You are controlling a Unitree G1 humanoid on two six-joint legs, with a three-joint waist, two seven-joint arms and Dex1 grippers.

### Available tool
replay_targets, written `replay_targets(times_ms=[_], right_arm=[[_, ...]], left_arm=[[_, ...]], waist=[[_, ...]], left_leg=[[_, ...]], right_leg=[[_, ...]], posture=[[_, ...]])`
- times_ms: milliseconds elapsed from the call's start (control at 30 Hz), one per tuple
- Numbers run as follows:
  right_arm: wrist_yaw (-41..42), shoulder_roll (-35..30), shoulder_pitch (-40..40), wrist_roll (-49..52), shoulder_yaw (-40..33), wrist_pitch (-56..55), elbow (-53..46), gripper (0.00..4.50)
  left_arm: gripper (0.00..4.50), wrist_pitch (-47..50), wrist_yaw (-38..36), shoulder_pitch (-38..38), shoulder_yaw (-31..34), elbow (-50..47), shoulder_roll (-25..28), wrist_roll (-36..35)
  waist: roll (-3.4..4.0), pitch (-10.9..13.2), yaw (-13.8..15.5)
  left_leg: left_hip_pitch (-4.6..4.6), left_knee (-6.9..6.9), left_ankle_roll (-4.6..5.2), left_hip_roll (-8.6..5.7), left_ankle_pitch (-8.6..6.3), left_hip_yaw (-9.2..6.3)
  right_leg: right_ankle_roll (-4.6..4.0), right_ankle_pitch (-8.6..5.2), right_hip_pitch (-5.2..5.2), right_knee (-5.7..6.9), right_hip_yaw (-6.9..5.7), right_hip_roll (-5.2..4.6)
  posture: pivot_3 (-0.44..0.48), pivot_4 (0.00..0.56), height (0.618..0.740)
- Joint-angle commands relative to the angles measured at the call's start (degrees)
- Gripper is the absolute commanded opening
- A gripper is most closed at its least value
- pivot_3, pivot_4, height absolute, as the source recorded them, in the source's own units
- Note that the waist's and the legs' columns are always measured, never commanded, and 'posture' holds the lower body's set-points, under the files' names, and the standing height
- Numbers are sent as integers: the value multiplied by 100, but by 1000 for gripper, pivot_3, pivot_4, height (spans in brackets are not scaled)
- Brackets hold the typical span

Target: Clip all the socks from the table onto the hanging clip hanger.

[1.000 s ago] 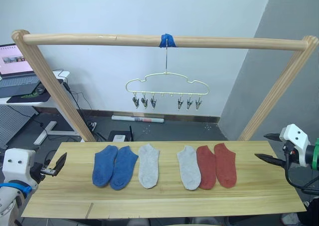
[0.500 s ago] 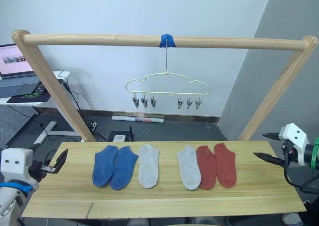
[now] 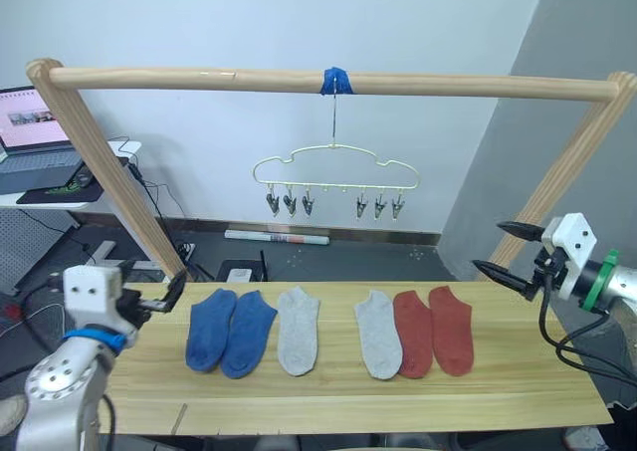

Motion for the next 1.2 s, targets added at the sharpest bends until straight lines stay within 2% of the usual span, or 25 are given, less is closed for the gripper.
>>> replay_targets(times_ms=[33,133,200,267,300,367,433,467,500,533,567,867,967,1167,1200], right_arm=[[-184,107,66,427,-6,484,-788,4474],[-372,175,120,686,25,900,-1348,4474],[-457,205,46,923,140,1218,-1704,4474],[-532,190,-17,1170,181,1529,-1972,4474],[-602,194,-62,1357,193,1720,-2149,4474],[-702,197,-121,1581,201,1965,-2356,4474],[-941,312,-295,1686,323,2128,-2536,4474],[-1076,375,-378,1679,382,2167,-2597,4474],[-1345,535,-538,1722,463,2312,-2628,4474],[-1533,643,-645,1753,512,2422,-2641,4474],[-1628,695,-712,1773,550,2501,-2690,4474],[-1985,751,-881,2209,509,2975,-3038,4474],[-2086,697,-897,2399,423,3105,-3149,4474],[-2286,667,-975,2564,463,3246,-3318,4474],[-2306,658,-979,2600,465,3267,-3331,4492]], left_arm=[[4500,-233,246,-372,-241,-119,-162,215],[4500,-387,412,-562,-333,-151,-253,406],[4500,-372,608,-892,-418,-83,-432,372],[4500,-314,775,-1066,-499,-87,-522,467],[4500,-278,802,-1125,-556,-152,-589,445],[4500,-241,825,-1191,-622,-225,-669,396],[4500,-125,784,-1287,-799,-336,-784,280],[4500,-41,763,-1318,-856,-400,-827,214],[4500,52,715,-1387,-946,-448,-863,139],[4500,116,687,-1429,-996,-476,-878,92],[4500,139,674,-1475,-1029,-487,-878,84],[4500,353,847,-1898,-942,-507,-868,25],[4500,397,886,-1958,-903,-582,-845,-2],[4500,256,962,-2317,-861,-548,-855,17],[4315,275,958,-2364,-867,-546,-886,-34]], waist=[[-10,37,-3],[-15,204,-47],[-10,305,-101],[-19,397,-123],[-20,443,-131],[-21,552,-145],[-26,628,-166],[-36,722,-174],[-38,770,-183],[-39,841,-187],[-40,902,-189],[-22,1329,-192],[-19,1368,-195],[-19,1496,-223],[-19,1497,-231]], left_leg=[[0,-1,0,0,0,-1],[16,1,1,1,0,-2],[37,3,1,0,0,-4],[36,5,1,0,1,-6],[37,5,1,0,1,-10],[34,4,1,0,0,-10],[10,0,2,0,-1,-10],[3,1,5,1,-2,-13],[-9,2,5,2,-2,-17],[-44,2,6,1,-2,-23],[-59,9,6,1,-2,-31],[-113,7,9,0,-4,-66],[-182,15,8,-1,-3,-67],[-193,13,7,-1,-3,-70],[-193,12,7,-1,-3,-69]], right_leg=[[0,0,0,-1,-1,1],[-19,-11,15,-1,4,3],[-21,-11,38,-1,10,4],[-21,-11,48,0,11,5],[-20,-11,45,-1,9,5],[-16,-9,46,-4,11,7],[7,5,21,-8,12,7],[3,4,21,-8,10,8],[3,4,18,-8,9,8],[5,11,-22,-6,4,9],[-14,22,-35,-1,0,11],[-20,17,-61,-12,-9,6],[-20,19,-133,1,-14,5],[-19,19,-141,-2,-20,3],[-19,19,-141,-4,-22,3]], posture=[[-80,65,740],[-113,128,740],[-113,128,740],[-120,150,740],[-133,181,740],[-133,181,740],[-145,236,740],[-145,236,740],[-148,261,740],[-148,261,740],[-151,284,740],[-167,342,740],[-174,356,740],[-179,362,740],[-180,362,740]])
